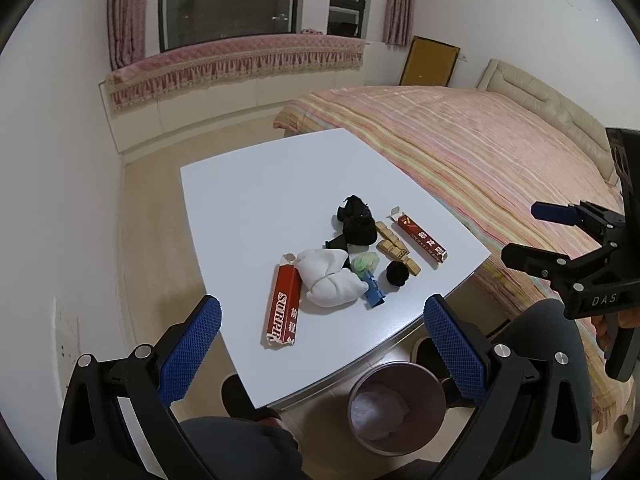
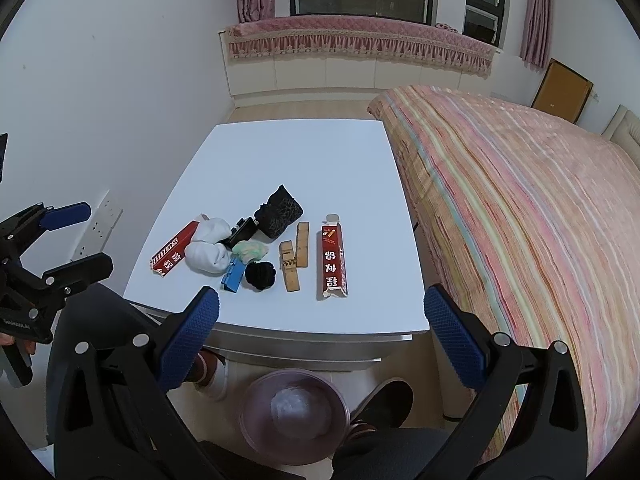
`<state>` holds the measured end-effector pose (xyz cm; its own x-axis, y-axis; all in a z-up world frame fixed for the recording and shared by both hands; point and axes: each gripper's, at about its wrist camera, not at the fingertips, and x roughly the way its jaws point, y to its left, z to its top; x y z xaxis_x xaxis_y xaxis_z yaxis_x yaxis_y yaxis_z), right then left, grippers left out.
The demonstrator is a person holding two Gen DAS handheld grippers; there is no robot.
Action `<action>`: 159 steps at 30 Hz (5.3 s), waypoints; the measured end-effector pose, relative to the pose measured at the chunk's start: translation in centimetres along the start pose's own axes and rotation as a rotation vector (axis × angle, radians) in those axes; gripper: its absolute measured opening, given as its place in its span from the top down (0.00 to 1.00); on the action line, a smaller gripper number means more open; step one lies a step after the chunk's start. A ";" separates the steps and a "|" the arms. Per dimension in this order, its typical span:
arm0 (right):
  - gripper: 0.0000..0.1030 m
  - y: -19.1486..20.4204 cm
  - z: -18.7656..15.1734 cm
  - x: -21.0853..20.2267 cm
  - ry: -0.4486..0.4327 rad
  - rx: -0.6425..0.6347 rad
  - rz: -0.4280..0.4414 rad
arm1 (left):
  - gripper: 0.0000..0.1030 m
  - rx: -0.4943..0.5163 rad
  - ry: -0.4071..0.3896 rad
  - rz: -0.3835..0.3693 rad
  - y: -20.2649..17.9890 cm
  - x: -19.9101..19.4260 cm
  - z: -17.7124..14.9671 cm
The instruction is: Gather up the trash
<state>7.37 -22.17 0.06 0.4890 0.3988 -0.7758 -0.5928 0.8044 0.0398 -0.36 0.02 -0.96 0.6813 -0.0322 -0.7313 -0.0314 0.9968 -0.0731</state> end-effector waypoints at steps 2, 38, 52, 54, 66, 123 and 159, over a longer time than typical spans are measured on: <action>0.03 0.0 0.0 0.0 0.001 -0.001 0.000 | 0.06 -0.014 0.004 -0.001 0.3 0.0 -0.2; 0.03 -0.6 0.6 1.6 0.038 0.001 0.018 | 0.06 0.024 0.062 0.013 0.8 1.9 -0.6; 0.03 -2.4 3.1 6.8 0.121 -0.029 0.009 | 0.06 0.033 0.189 0.008 2.9 6.6 0.0; 0.03 -2.7 3.2 8.0 0.138 -0.031 0.016 | 0.06 0.042 0.210 0.013 3.1 7.4 0.0; 0.44 -3.0 2.9 13.0 0.231 -0.051 0.057 | 0.43 0.066 0.284 0.002 3.7 10.3 -1.0; 0.65 0.5 -12.7 -1.6 0.165 0.034 0.162 | 0.67 0.195 0.226 -0.257 -9.5 2.8 -7.9; 0.05 1.4 -6.1 -0.7 0.115 0.000 0.144 | 0.07 0.046 0.113 -0.071 -2.3 1.3 -3.1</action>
<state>2.30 -23.99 -3.20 0.3225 0.4564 -0.8293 -0.6515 0.7426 0.1553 -1.71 -2.54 -3.83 0.5937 -0.1080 -0.7974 0.0490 0.9940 -0.0981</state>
